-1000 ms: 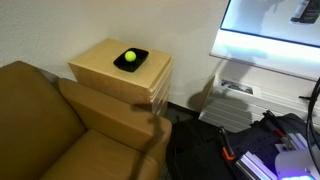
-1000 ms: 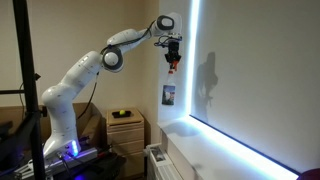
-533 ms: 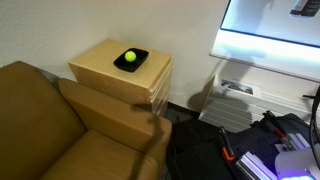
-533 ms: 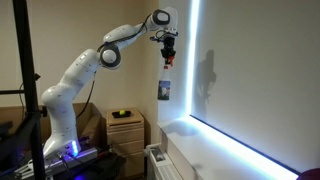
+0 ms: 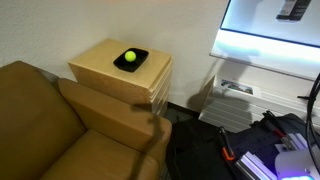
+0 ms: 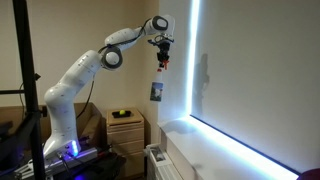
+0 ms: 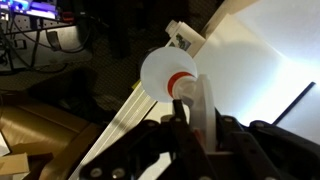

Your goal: Move the spray bottle from the windowsill to the nightstand

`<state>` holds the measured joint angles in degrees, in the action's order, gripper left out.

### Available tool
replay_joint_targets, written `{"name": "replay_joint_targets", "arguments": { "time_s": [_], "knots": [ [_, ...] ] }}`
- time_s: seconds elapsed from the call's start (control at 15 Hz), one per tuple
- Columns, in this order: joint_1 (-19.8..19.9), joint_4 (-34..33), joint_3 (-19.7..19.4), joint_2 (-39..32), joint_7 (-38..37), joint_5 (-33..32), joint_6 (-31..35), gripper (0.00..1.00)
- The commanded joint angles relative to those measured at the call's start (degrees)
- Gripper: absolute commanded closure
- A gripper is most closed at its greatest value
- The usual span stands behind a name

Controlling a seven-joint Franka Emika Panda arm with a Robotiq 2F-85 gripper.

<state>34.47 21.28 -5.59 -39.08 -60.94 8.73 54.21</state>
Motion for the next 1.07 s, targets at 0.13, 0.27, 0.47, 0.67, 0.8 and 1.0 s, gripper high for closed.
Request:
{"name": "replay_joint_targets", "arguments": {
  "time_s": [0.13, 0.27, 0.47, 0.67, 0.8, 1.0],
  "knots": [
    [-10.71, 1.61, 1.41, 4.15, 6.25, -0.65, -5.58, 0.94],
    [-14.86, 1.45, 1.63, 5.15, 8.67, -1.2, -7.07, 0.94],
    [-20.38, 1.08, 3.05, 7.28, 10.79, 0.1, -8.0, 0.94],
    [-20.44, 0.86, 1.93, 5.6, 7.71, -0.36, -6.22, 0.76],
    [-19.73, -2.91, 1.88, 3.02, 7.42, -0.04, -7.96, 0.76],
    [-22.96, 1.02, 3.46, 3.77, 10.21, 0.04, -8.63, 0.94]
  ]
}}
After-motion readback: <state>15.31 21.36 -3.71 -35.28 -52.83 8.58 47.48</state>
